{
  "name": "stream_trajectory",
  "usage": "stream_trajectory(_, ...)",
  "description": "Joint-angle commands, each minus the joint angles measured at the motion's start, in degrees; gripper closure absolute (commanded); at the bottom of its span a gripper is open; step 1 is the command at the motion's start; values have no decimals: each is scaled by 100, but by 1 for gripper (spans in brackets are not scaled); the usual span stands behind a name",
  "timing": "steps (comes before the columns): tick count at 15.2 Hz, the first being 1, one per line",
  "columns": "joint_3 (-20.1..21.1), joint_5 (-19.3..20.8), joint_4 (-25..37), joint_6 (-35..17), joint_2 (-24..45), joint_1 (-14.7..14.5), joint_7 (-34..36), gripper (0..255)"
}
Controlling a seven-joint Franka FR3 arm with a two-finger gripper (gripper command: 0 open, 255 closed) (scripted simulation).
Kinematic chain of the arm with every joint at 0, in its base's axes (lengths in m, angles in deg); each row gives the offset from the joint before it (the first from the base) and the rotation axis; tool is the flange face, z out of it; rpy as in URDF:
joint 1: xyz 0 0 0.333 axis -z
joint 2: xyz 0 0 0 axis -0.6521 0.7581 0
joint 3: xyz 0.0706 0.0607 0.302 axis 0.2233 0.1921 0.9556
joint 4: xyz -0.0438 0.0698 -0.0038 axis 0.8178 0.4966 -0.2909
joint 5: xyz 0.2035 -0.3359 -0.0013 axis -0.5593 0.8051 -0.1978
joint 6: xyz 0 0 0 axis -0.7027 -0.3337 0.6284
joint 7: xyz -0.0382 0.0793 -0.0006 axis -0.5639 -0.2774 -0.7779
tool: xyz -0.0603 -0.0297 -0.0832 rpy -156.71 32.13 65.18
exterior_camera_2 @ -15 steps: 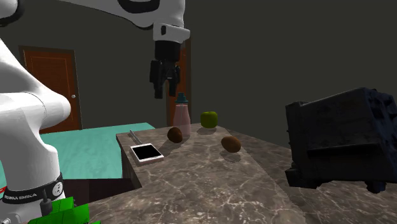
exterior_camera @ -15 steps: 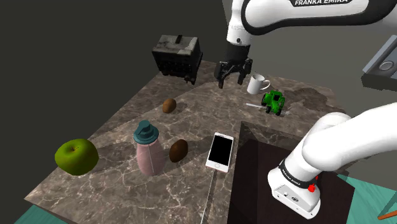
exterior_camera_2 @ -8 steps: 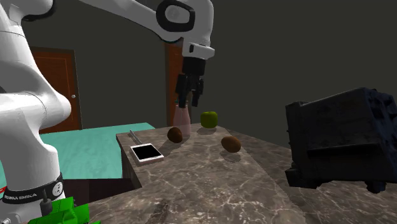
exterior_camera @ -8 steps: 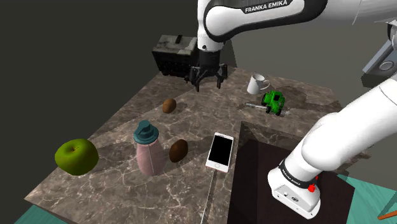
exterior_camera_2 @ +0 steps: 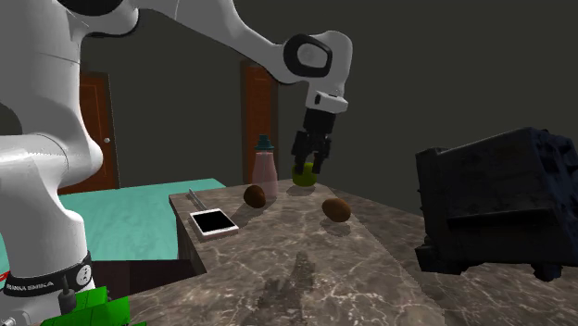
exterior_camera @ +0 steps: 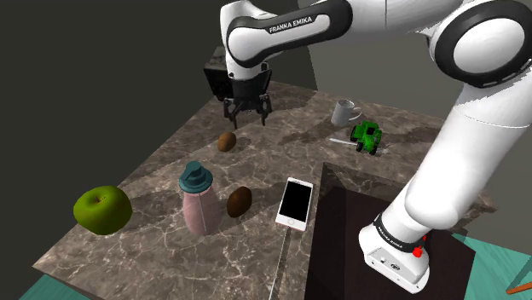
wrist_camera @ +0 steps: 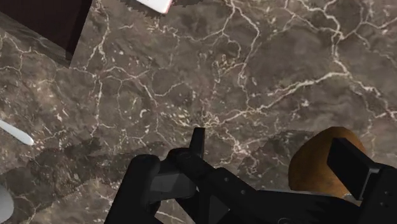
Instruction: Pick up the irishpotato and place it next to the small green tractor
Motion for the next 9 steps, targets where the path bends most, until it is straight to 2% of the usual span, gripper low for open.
stream_trajectory(1, 5, 119, 546, 146, 541, -98, 385, 0)
stream_trajectory(5, -94, 323, 1787, 486, 1698, -332, 989, 0)
stream_trajectory(9, -252, 449, 3358, 1019, 2962, -599, 1472, 0)
